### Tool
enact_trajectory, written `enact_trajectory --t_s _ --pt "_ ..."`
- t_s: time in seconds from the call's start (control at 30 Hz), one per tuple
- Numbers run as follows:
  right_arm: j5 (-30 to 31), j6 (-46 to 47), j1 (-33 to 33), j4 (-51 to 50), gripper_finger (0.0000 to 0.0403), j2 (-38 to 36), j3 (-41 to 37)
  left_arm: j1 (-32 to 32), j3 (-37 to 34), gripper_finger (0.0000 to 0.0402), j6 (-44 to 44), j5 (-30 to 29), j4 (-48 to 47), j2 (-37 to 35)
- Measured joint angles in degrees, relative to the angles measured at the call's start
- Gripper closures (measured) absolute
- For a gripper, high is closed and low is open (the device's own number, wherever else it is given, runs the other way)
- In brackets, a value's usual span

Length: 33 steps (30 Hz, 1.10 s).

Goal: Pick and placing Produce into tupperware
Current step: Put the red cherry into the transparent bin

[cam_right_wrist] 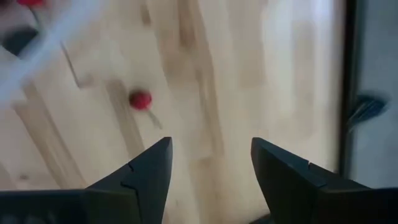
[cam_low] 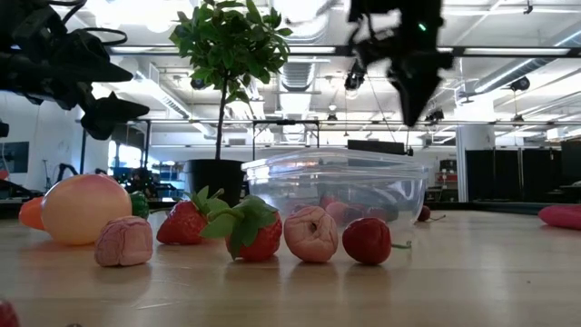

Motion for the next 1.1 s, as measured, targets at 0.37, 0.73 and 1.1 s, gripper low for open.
enact_trajectory --t_s 0.37,0.73,1.1 --pt "-3.26 0.69 2.52 22.27 0.0195 -7.12 -18.1 0.0 0.0 0.0109 0.0 0.01 0.01 0.0" --pt "-5.26 -3.36 2.15 37.38 0.0195 -6.68 -28.85 0.0 0.0 0.0109 0.0 0.01 0.0 0.0" --pt "-5.31 -2.92 2.04 44.7 0.0195 -6.54 -34.15 0.0 0.0 0.0109 -0.01 -0.01 0.0 0.0"
